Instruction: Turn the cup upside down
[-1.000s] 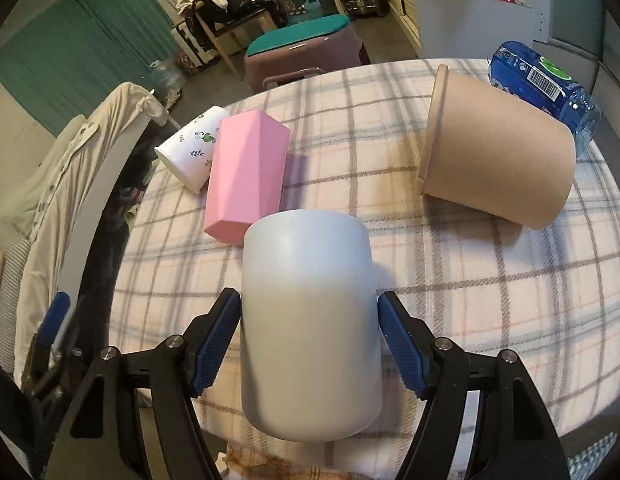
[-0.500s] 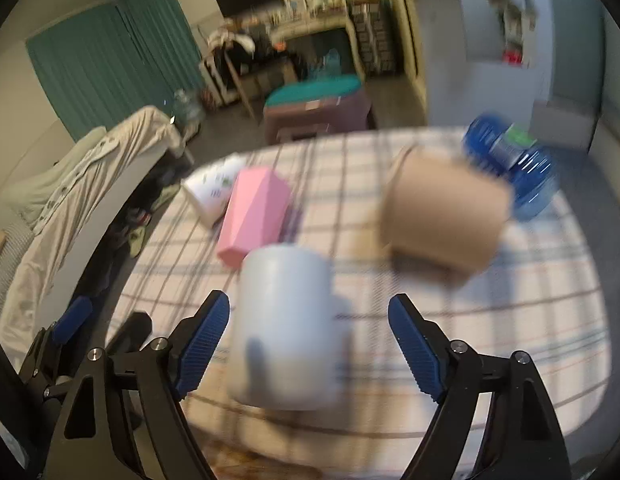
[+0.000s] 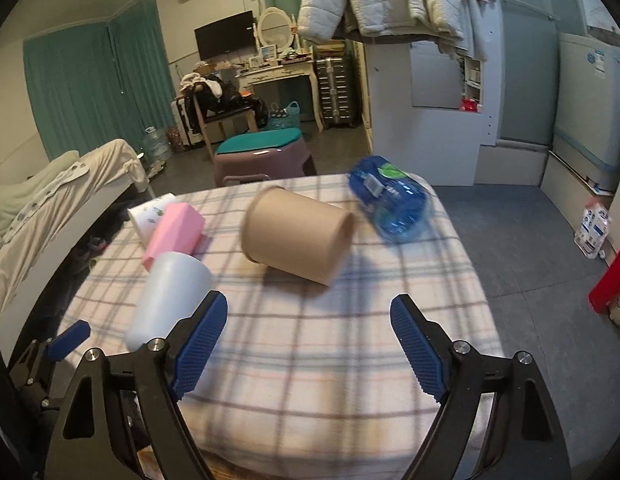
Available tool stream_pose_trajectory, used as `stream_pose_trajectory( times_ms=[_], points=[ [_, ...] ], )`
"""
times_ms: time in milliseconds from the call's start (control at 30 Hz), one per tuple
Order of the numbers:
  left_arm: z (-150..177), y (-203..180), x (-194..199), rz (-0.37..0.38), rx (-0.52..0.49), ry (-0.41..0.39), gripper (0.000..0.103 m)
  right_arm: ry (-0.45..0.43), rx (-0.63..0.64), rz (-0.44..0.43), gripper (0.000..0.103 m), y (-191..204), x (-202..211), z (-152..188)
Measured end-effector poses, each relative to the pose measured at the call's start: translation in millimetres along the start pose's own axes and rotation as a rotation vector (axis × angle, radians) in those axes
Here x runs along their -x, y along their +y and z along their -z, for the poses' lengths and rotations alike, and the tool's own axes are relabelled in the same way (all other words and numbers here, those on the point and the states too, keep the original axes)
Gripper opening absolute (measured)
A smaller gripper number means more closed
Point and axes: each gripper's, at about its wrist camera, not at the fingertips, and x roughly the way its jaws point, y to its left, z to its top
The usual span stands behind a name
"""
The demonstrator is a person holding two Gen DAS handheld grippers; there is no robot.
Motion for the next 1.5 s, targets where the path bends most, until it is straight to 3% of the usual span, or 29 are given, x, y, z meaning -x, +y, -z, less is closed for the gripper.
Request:
stream_pose_trajectory(
  times_ms=[467, 667, 733, 1000, 1233, 1500],
  points=[
    [18.1, -11.6, -35.8, -0.011, 0.009, 0.041, 0.101, 0.054, -0.038, -0.013, 0.084, -25.2, -20.2, 22.8],
    [19.3, -9.5, -43.6, 0.0, -0.003, 0.05, 0.084, 0.079, -0.036, -0.021, 0.084, -24.2, -30.7, 25.5],
    [18.5, -11.0, -42.8, 0.018, -0.016, 0.047, 0.074, 0.083, -0.038, -0.022, 0.084, -22.3, -32.8, 26.2],
    [6.0, -12.3, -28.8, 0.029, -0.067, 0.021, 0.074, 0.085, -0.05, -0.02, 0.084, -21.2, -36.7, 25.0],
    [-15.7, -14.1, -7.6, 0.055, -0.144, -0.095, 0.073, 0.09, -0.045, -0.029, 0.084, -17.9, -37.0, 25.4],
    [-22.3, -9.3, -11.2, 0.086, -0.143, -0.099, 0.072, 0.087, -0.046, -0.027, 0.084, -15.8, -35.7, 26.0]
  ],
)
